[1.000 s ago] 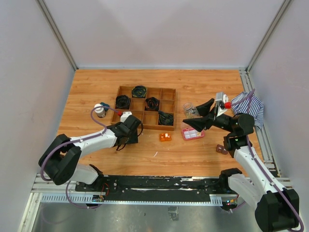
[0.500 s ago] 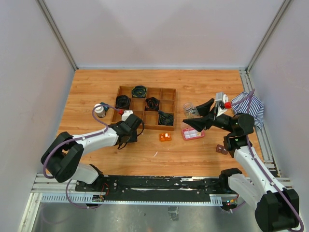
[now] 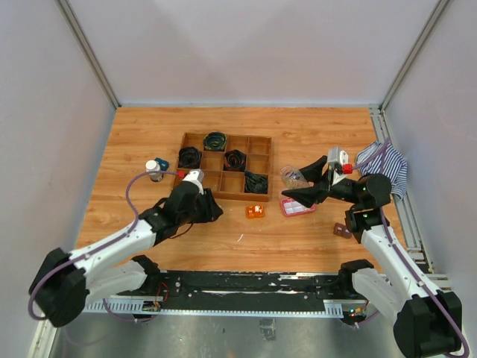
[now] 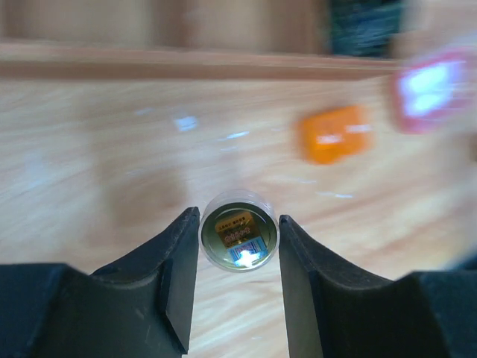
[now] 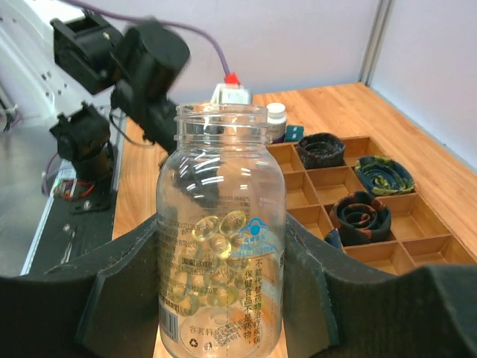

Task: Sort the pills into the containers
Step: Pick up the lid of the pill bottle at the center of the board, then close the lid of the pill bottle.

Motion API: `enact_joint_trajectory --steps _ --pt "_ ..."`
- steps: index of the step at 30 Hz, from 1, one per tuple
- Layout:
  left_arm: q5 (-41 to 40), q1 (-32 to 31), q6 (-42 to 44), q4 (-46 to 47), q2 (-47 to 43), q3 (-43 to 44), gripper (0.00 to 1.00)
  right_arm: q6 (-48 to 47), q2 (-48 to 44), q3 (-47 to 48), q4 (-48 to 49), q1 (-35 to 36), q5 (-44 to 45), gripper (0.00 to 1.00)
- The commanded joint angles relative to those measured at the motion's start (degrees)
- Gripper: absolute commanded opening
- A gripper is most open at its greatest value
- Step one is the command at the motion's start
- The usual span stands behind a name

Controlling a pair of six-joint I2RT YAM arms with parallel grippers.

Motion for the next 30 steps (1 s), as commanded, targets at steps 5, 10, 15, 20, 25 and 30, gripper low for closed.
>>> enact_joint_trajectory --steps 5,10,15,20,25,30 --pt "28.2 0.2 -11.1 42.9 -17.2 -10.0 0.19 -29.1 -0.6 12.9 -37.6 1.9 -12.0 0.01" --pt "33.9 0.2 -16.1 58.2 -14.3 -8.8 0.19 -34.7 -0.3 13.6 -44.7 2.9 -12.1 0.01" --pt "35.3 -0.8 -14.7 60.2 -9.6 -4.7 0.19 -38.8 1.4 15.2 -49.5 7.1 -8.8 0.01" --pt "34.0 -2.5 -13.2 60.2 -7.3 -2.8 0.19 -40.9 1.8 15.3 -50.7 10.4 -5.9 0.01" --pt "33.9 -4.1 -12.7 60.2 -4.2 -1.3 0.18 -42.1 1.8 15.3 -51.7 12.4 -2.9 0.01" --pt "32.8 -5.6 -12.4 60.2 -1.9 -0.5 0.19 -43.4 1.9 15.4 -52.9 14.1 0.1 0.01"
